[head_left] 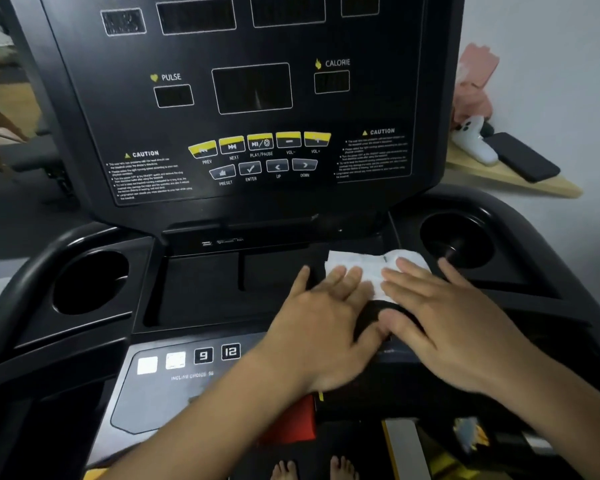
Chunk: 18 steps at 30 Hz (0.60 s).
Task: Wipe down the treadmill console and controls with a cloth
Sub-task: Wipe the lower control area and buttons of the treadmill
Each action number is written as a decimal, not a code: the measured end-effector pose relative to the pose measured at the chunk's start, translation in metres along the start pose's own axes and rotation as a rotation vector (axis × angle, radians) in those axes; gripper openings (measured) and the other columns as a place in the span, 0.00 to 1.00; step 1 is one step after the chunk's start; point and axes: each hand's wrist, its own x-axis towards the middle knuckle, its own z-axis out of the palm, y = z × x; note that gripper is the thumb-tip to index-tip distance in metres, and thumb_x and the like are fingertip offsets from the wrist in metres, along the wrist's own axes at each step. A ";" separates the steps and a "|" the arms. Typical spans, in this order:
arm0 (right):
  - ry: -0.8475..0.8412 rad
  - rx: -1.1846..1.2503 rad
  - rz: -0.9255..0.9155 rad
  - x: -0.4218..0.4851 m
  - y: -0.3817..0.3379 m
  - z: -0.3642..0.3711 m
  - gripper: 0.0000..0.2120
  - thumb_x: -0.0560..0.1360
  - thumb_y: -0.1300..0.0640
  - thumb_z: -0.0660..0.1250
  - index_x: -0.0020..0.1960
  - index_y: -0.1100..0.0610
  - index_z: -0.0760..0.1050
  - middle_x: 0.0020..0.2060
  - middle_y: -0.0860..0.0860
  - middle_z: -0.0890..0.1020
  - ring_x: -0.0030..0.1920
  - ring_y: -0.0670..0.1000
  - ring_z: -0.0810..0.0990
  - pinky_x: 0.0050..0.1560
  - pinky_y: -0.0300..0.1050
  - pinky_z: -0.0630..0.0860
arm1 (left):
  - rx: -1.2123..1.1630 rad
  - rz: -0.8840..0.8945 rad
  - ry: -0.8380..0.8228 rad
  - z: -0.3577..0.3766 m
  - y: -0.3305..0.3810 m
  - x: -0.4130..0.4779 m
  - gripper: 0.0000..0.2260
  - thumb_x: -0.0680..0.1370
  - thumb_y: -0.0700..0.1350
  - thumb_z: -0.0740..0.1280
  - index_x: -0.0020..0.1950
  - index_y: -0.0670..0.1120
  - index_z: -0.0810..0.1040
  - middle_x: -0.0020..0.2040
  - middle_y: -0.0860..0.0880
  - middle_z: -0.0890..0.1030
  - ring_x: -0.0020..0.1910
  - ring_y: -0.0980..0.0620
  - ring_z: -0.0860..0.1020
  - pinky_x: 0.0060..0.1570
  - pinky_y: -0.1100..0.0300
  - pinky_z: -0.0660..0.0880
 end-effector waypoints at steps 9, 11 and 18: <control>0.050 0.017 0.032 0.019 0.006 -0.005 0.51 0.69 0.28 0.22 0.74 0.48 0.66 0.77 0.44 0.59 0.77 0.42 0.53 0.77 0.49 0.43 | 0.031 0.029 -0.013 -0.011 0.009 0.025 0.27 0.82 0.58 0.47 0.80 0.51 0.56 0.81 0.48 0.57 0.80 0.51 0.53 0.77 0.43 0.38; 0.076 0.052 0.067 -0.003 -0.003 0.002 0.48 0.70 0.30 0.23 0.72 0.47 0.69 0.77 0.44 0.59 0.76 0.42 0.57 0.76 0.47 0.44 | 0.037 0.056 0.006 -0.008 0.015 0.011 0.27 0.82 0.58 0.48 0.79 0.49 0.58 0.80 0.47 0.58 0.79 0.51 0.54 0.77 0.44 0.37; 0.201 0.199 0.256 0.047 -0.014 -0.008 0.28 0.80 0.40 0.42 0.61 0.48 0.78 0.67 0.55 0.73 0.56 0.57 0.78 0.54 0.49 0.72 | 0.013 0.029 -0.048 -0.015 0.000 0.059 0.26 0.83 0.56 0.47 0.81 0.50 0.54 0.81 0.47 0.54 0.80 0.53 0.50 0.78 0.44 0.43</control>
